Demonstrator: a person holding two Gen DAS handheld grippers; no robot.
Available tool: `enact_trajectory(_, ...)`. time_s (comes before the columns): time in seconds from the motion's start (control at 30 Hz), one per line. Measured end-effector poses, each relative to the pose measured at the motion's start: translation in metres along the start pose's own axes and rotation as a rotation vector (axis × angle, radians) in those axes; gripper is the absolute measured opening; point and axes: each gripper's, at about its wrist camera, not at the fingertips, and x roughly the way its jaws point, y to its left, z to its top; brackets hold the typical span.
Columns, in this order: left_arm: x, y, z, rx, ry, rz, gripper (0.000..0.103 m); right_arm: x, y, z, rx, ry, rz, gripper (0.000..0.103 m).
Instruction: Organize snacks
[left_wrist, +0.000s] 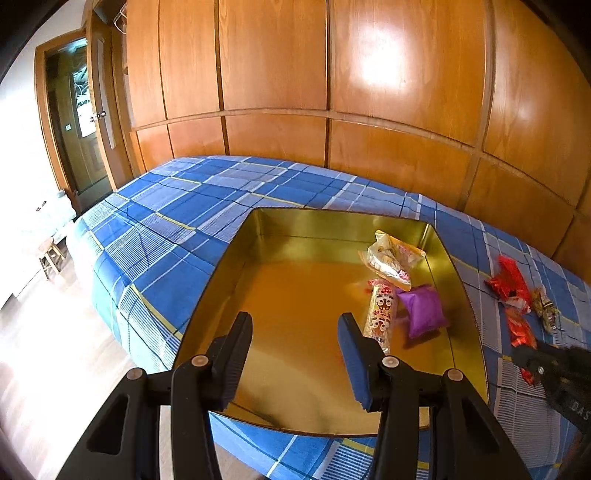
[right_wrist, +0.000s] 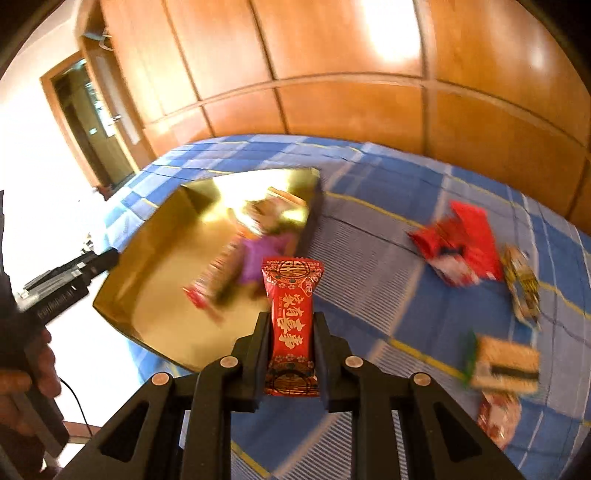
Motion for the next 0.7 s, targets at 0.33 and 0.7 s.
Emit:
enact_trajectory(0.33,-0.009,0.007,-0.001,-0.003,-0.02,0.01,0.049,0.031,0.047,0.023,-0.07,0.042,0.062,0.022)
enact_trajectory(0.7,-0.005,0.002,-0.005,0.011,-0.005,0.0,0.049,0.049,0.05,0.021,-0.055,0.068,0.07,0.03)
